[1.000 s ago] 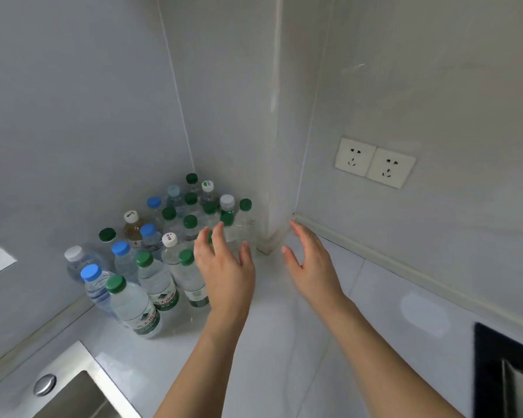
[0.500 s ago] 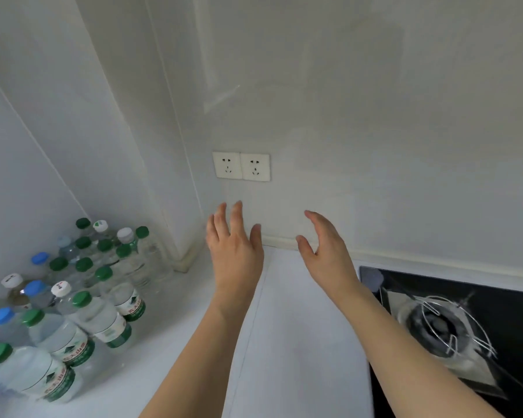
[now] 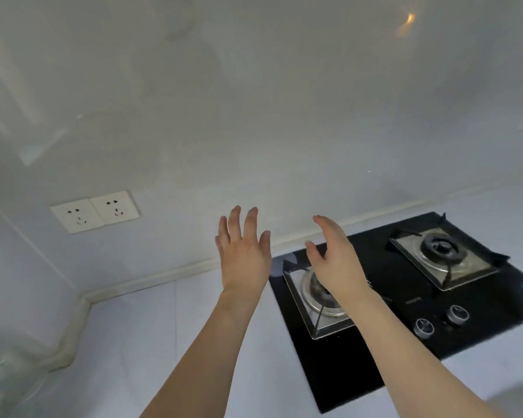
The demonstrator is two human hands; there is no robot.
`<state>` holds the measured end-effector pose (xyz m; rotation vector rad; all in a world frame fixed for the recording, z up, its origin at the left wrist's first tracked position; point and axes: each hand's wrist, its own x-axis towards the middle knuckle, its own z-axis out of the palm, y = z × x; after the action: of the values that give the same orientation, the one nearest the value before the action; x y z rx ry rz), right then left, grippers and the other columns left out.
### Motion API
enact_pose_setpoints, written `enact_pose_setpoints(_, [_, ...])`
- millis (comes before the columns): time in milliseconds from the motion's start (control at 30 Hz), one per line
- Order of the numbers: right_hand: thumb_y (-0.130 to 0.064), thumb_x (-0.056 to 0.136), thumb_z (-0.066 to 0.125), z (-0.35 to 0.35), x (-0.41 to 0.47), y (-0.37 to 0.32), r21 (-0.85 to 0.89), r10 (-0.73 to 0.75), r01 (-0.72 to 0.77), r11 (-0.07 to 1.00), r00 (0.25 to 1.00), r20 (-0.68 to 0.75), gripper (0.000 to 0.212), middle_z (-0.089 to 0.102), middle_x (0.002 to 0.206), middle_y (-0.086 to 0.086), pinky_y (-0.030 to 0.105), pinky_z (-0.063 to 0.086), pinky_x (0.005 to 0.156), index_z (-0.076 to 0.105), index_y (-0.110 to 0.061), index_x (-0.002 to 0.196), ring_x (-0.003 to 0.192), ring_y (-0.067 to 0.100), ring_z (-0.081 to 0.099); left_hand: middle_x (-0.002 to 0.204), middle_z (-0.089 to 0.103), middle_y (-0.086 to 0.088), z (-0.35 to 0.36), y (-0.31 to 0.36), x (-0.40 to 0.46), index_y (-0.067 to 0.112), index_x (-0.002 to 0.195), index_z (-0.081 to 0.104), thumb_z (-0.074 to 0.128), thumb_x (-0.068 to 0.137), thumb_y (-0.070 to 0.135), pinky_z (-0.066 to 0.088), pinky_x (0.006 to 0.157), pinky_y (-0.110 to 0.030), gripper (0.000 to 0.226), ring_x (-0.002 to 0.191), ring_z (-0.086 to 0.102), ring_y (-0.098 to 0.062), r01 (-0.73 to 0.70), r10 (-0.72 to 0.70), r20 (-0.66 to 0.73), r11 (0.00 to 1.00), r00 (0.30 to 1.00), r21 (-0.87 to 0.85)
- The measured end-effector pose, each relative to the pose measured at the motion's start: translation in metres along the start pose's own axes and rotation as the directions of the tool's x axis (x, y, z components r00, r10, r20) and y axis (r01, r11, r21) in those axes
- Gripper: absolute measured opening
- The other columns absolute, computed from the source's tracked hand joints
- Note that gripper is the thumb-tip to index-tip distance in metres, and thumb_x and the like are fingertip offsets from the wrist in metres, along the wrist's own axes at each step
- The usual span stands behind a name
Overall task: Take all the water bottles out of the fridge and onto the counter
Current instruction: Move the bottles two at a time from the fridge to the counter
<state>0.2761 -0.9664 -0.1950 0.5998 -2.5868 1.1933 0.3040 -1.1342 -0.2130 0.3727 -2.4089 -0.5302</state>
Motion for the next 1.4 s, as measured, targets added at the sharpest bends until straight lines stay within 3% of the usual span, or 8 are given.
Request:
enact_pose_setpoints(100, [-0.022, 0.095, 0.055, -0.037, -0.010, 0.025, -0.023, 0.061, -0.063, 0.998, 0.995, -0.079, 0.050, 0.041, 0.147, -0.001, 0.028, 0.040, 0.106, 0.039, -0.018, 0.142, 0.130, 0.016, 0.045, 0.154, 0.029, -0.011, 0.020, 0.044, 0.000, 0.019, 0.144, 0.040, 0.054, 0.098, 0.028, 0.027, 0.113, -0.056, 0.049, 0.143, 0.019, -0.039, -0.057, 0.063, 0.079, 0.996, 0.995, -0.073])
enact_pose_setpoints(233, [-0.023, 0.095, 0.055, -0.096, -0.031, 0.065, -0.061, 0.128, -0.141, 0.988, 0.977, -0.172, 0.051, 0.040, 0.148, -0.002, 0.032, 0.037, 0.109, 0.039, -0.019, 0.143, 0.135, 0.014, 0.039, 0.156, 0.024, -0.009, 0.044, 0.114, -0.013, 0.021, 0.146, 0.036, 0.049, 0.100, 0.031, 0.025, 0.115, -0.056, 0.049, 0.145, 0.014, -0.035, -0.164, 0.185, 0.146, 0.976, 0.972, -0.147])
enact_pose_setpoints(467, [-0.019, 0.094, 0.056, -0.222, -0.095, 0.144, -0.082, 0.249, -0.291, 0.953, 0.909, -0.334, 0.051, 0.041, 0.146, -0.004, 0.020, 0.032, 0.105, 0.039, -0.018, 0.142, 0.135, 0.011, 0.037, 0.157, 0.024, -0.008, 0.094, 0.258, -0.069, 0.022, 0.145, 0.037, 0.048, 0.099, 0.032, 0.029, 0.113, -0.056, 0.048, 0.145, 0.016, -0.034, -0.305, 0.357, 0.217, 0.922, 0.909, -0.239])
enact_pose_setpoints(667, [-0.020, 0.095, 0.054, -0.320, -0.168, 0.208, -0.096, 0.308, -0.390, 0.916, 0.835, -0.456, 0.050, 0.039, 0.148, -0.003, 0.020, 0.028, 0.107, 0.039, -0.017, 0.143, 0.129, 0.005, 0.037, 0.158, 0.021, -0.007, 0.124, 0.380, -0.133, 0.022, 0.147, 0.034, 0.045, 0.100, 0.032, 0.020, 0.116, -0.055, 0.049, 0.146, 0.012, -0.031, -0.397, 0.494, 0.282, 0.854, 0.823, -0.337])
enact_pose_setpoints(900, [-0.015, 0.093, 0.057, -0.412, -0.239, 0.263, -0.109, 0.371, -0.503, 0.857, 0.751, -0.546, 0.050, 0.040, 0.148, 0.004, 0.017, 0.019, 0.108, 0.042, -0.011, 0.140, 0.138, 0.017, 0.035, 0.157, 0.022, -0.007, 0.146, 0.490, -0.201, 0.022, 0.148, 0.033, 0.047, 0.100, 0.029, 0.023, 0.114, -0.057, 0.050, 0.146, 0.013, -0.032, -0.474, 0.616, 0.280, 0.765, 0.736, -0.436])
enact_pose_setpoints(1067, [-0.011, 0.091, 0.058, -0.459, -0.273, 0.298, -0.084, 0.417, -0.567, 0.819, 0.691, -0.591, 0.049, 0.047, 0.140, 0.006, -0.002, 0.014, 0.094, 0.045, -0.007, 0.137, 0.126, 0.017, 0.042, 0.156, 0.023, -0.007, 0.165, 0.549, -0.233, 0.022, 0.148, 0.032, 0.044, 0.101, 0.032, 0.025, 0.114, -0.056, 0.049, 0.146, 0.016, -0.031, -0.521, 0.685, 0.293, 0.710, 0.668, -0.474])
enact_pose_setpoints(1200, [-0.012, 0.090, 0.059, -0.486, -0.287, 0.329, -0.059, 0.449, -0.608, 0.792, 0.644, -0.619, 0.050, 0.047, 0.140, 0.008, 0.013, 0.021, 0.104, 0.045, -0.006, 0.138, 0.131, 0.019, 0.042, 0.156, 0.024, -0.007, 0.188, 0.590, -0.245, 0.022, 0.148, 0.033, 0.044, 0.101, 0.031, 0.025, 0.114, -0.056, 0.048, 0.145, 0.016, -0.031, -0.533, 0.729, 0.311, 0.667, 0.610, -0.520])
enact_pose_setpoints(1400, [-0.013, 0.091, 0.056, -0.533, -0.295, 0.383, -0.047, 0.488, -0.678, 0.734, 0.574, -0.657, 0.049, 0.046, 0.141, 0.006, 0.006, 0.017, 0.097, 0.043, -0.008, 0.139, 0.130, 0.017, 0.040, 0.153, 0.030, -0.009, 0.245, 0.661, -0.259, 0.020, 0.146, 0.037, 0.047, 0.100, 0.028, 0.030, 0.111, -0.056, 0.047, 0.142, 0.024, -0.032, -0.517, 0.765, 0.317, 0.622, 0.561, -0.588])
